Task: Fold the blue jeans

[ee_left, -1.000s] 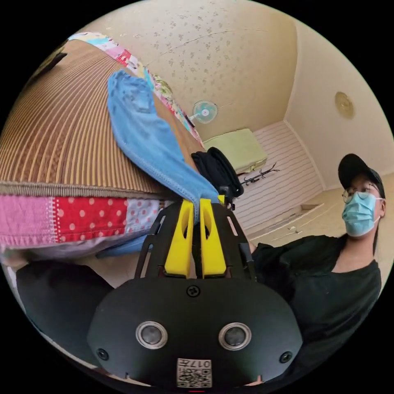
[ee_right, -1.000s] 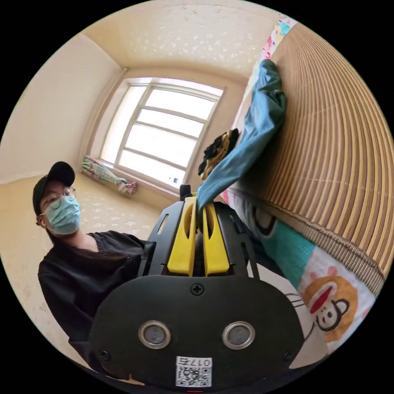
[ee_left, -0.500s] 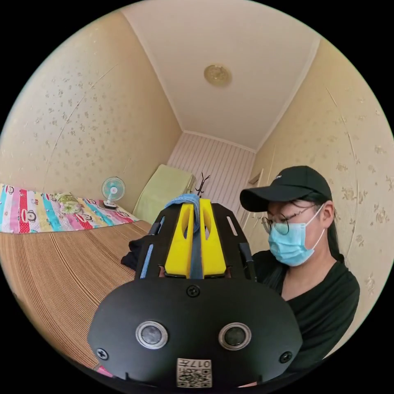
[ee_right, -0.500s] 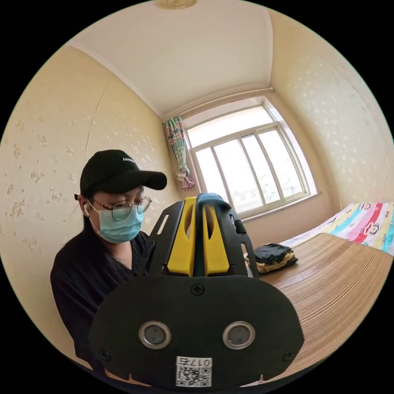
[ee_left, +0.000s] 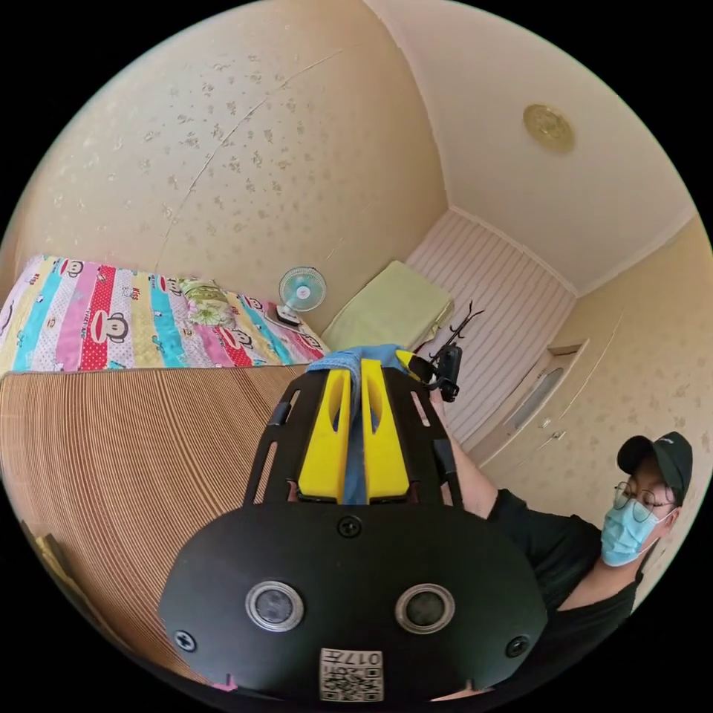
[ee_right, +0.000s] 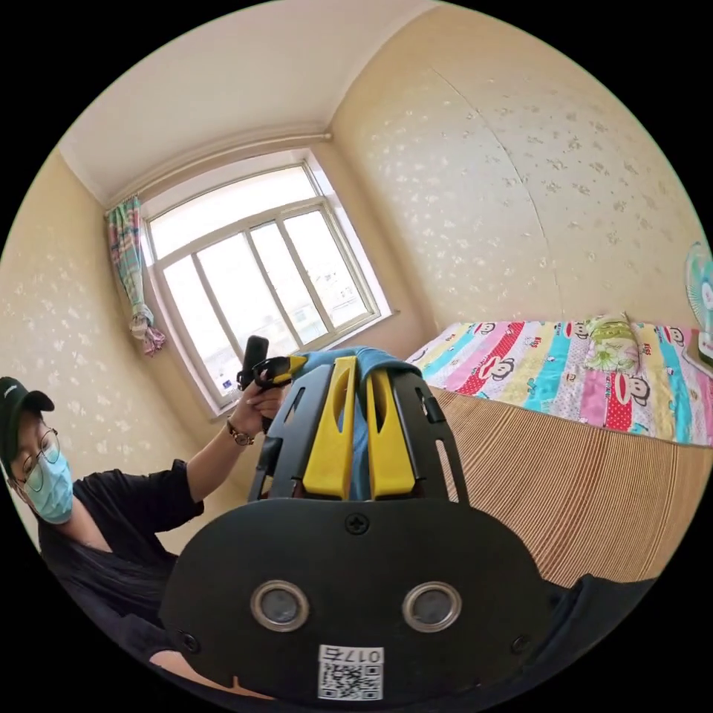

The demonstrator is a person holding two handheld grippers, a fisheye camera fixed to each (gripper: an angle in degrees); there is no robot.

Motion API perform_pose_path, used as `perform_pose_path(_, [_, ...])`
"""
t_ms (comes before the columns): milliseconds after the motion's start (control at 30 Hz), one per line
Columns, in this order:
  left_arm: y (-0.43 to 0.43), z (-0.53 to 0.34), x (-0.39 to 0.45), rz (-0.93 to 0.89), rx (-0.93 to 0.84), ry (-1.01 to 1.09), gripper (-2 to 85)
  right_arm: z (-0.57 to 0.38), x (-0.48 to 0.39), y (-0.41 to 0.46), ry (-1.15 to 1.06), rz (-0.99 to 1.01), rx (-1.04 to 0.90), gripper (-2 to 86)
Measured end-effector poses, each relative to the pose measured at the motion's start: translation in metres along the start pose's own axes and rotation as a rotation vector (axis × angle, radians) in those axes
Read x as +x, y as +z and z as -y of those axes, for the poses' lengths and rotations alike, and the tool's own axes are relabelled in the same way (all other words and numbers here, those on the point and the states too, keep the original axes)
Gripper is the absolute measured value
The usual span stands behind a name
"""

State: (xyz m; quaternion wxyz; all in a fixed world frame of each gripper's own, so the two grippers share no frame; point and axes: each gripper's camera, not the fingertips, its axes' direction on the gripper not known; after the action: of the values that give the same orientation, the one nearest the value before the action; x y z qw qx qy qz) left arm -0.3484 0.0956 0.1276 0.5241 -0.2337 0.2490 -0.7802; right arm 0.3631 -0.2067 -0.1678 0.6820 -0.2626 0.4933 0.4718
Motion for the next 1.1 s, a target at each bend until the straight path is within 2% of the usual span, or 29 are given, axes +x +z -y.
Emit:
perform_pose_path(100, [0.042, -0.036, -0.037, 0.065, -0.117, -0.015, 0.3, -0.044, 0.032, 0.016, 0.117, 0.020, -0.011, 1.0])
perform_pose_path(167, [0.075, -0.100, -0.063, 0.093, -0.226, -0.013, 0.5, -0.107, 0.031, 0.034, 0.077, -0.084, -0.131, 1.0])
perform_pose_path(233, [0.093, -0.161, -0.076, 0.067, -0.289, -0.038, 0.8, -0.170, 0.024, 0.040, 0.071, -0.128, -0.218, 1.2])
perform_pose_path(333, [0.105, -0.269, -0.077, -0.001, -0.348, -0.127, 1.9, -0.281, 0.004, 0.036, 0.122, -0.081, -0.283, 1.8])
perform_pose_path(467, [0.104, -0.373, -0.075, -0.061, -0.387, -0.336, 8.8, -0.385, -0.024, 0.016, 0.269, -0.140, -0.347, 4.5])
perform_pose_path(533, [0.096, -0.390, -0.078, -0.066, -0.370, -0.391, 12.6, -0.399, -0.026, 0.003, 0.355, -0.192, -0.351, 7.2])
perform_pose_path(600, [0.081, -0.391, -0.087, -0.019, -0.297, -0.437, 15.0, -0.400, -0.022, -0.014, 0.429, -0.229, -0.275, 10.2])
perform_pose_path(667, [0.067, -0.382, -0.107, 0.052, -0.167, -0.494, 16.8, -0.392, -0.007, -0.027, 0.491, -0.219, -0.158, 13.6])
perform_pose_path(733, [0.072, -0.370, -0.126, 0.067, -0.118, -0.524, 17.9, -0.385, 0.014, -0.019, 0.541, -0.199, -0.142, 15.8])
perform_pose_path(833, [0.114, -0.356, -0.158, 0.100, -0.215, -0.564, 17.4, -0.383, 0.052, 0.024, 0.637, -0.170, -0.237, 17.5])
perform_pose_path(933, [0.144, -0.358, -0.164, 0.073, -0.296, -0.614, 13.7, -0.386, 0.061, 0.062, 0.706, 0.012, -0.318, 16.2])
perform_pose_path(1033, [0.146, -0.365, -0.150, 0.095, -0.383, -0.672, 10.8, -0.388, 0.040, 0.074, 0.728, -0.017, -0.404, 11.0])
perform_pose_path(1100, [0.146, -0.371, -0.142, -0.039, -0.515, -0.695, 8.1, -0.390, 0.026, 0.067, 0.715, 0.089, -0.391, 7.8])
